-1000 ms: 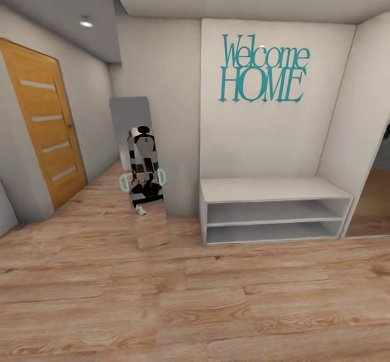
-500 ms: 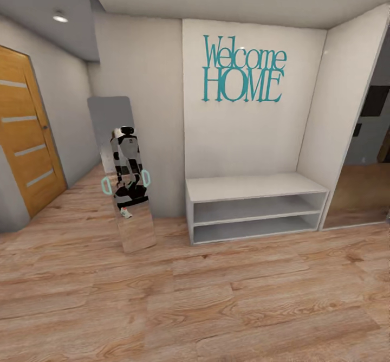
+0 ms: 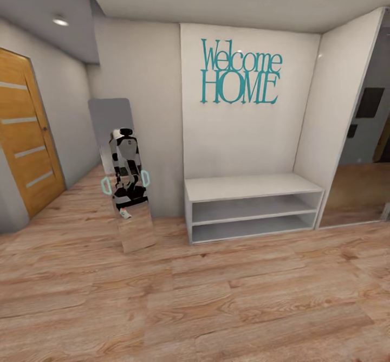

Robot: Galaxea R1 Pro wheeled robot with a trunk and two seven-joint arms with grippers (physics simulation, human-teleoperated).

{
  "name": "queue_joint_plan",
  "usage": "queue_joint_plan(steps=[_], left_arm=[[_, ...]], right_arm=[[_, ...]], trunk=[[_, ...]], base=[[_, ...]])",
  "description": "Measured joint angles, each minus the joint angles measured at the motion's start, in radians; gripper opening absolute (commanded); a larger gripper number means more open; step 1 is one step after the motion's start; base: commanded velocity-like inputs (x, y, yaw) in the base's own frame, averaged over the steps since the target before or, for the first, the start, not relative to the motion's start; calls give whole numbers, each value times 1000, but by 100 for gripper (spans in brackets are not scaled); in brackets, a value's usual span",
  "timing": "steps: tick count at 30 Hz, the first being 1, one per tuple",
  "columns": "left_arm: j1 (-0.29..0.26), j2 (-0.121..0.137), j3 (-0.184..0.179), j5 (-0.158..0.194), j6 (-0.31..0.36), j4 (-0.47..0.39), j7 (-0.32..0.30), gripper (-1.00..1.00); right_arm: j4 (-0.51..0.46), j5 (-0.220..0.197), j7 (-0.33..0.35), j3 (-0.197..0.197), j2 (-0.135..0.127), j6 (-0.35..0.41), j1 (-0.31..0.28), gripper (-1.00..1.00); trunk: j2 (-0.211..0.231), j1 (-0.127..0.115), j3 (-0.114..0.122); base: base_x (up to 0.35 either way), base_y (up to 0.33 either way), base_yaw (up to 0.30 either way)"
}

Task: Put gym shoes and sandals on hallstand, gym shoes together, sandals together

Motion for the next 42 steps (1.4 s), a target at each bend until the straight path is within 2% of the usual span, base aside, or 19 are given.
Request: queue_joint_plan(steps=[5,6,7,9,10,11,24,42], left_arm=[[0,0,0,0,0,-4,0,100],[25,0,0,0,0,-3,0,100],[4,0,0,0,0,-4,0,100],[13,1,0,0,0,-5,0,100],[0,1,0,0,0,-5,0,100],[1,1,0,0,0,-5,0,100],[0,3,0,-1,0,-6,-1,100],[0,3,0,0,0,-6,-1,100]], right_arm=[[0,0,0,0,0,0,0,100],[1,0,0,0,0,0,24,100],[0,0,0,0,0,0,2,100],[1,0,0,0,0,0,12,100],[-1,0,0,0,0,0,0,100],[-3,0,0,0,0,0,0,100],[-40,0,0,0,0,0,0,100],[-41,1,0,0,0,0,0,100]], trunk=[[0,0,0],[-8,1,15],[0,0,1],[-5,16,3],[0,1,0],[0,0,0],[0,0,1],[0,0,11]], base=[[-4,0,-222],[-1,0,-246],[-1,0,-254],[0,0,-256],[0,0,-241],[0,0,-217],[0,0,-87],[0,0,-243]])
